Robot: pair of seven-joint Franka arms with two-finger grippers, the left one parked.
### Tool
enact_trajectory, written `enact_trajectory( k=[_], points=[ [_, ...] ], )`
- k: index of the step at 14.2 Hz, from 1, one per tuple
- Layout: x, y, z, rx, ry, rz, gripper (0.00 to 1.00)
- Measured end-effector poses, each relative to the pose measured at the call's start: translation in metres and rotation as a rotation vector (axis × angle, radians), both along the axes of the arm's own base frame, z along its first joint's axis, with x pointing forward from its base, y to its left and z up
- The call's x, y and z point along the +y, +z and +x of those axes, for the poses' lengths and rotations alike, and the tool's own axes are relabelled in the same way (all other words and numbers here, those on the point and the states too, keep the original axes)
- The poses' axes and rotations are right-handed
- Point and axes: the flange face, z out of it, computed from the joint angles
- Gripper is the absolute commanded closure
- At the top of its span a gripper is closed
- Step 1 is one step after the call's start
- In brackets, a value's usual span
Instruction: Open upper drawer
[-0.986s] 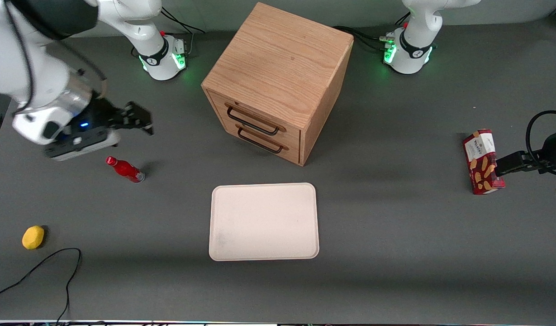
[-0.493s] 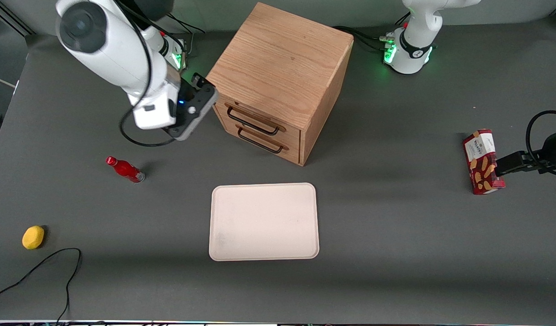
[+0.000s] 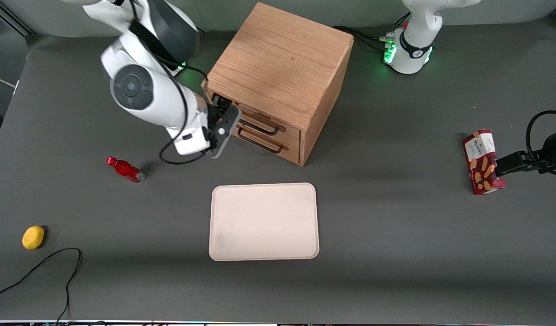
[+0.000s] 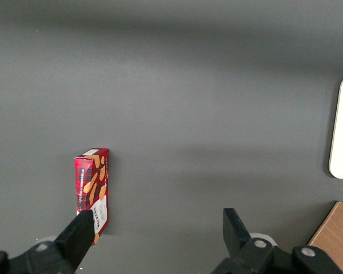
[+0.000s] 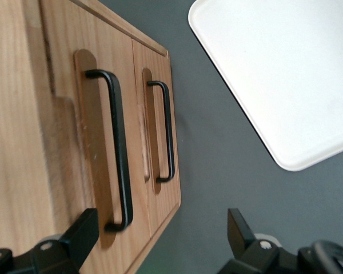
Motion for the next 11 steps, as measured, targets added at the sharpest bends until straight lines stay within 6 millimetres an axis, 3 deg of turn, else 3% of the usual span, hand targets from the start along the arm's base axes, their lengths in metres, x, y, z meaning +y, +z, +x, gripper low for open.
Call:
enact_trajectory(
  k=[4,11],
  points=[
    [0.019,-0.030,-0.010,-0.002,0.018,0.009,0.00],
    [0.028,-0.067,-0.016,-0.016,0.011,0.026,0.00]
  ],
)
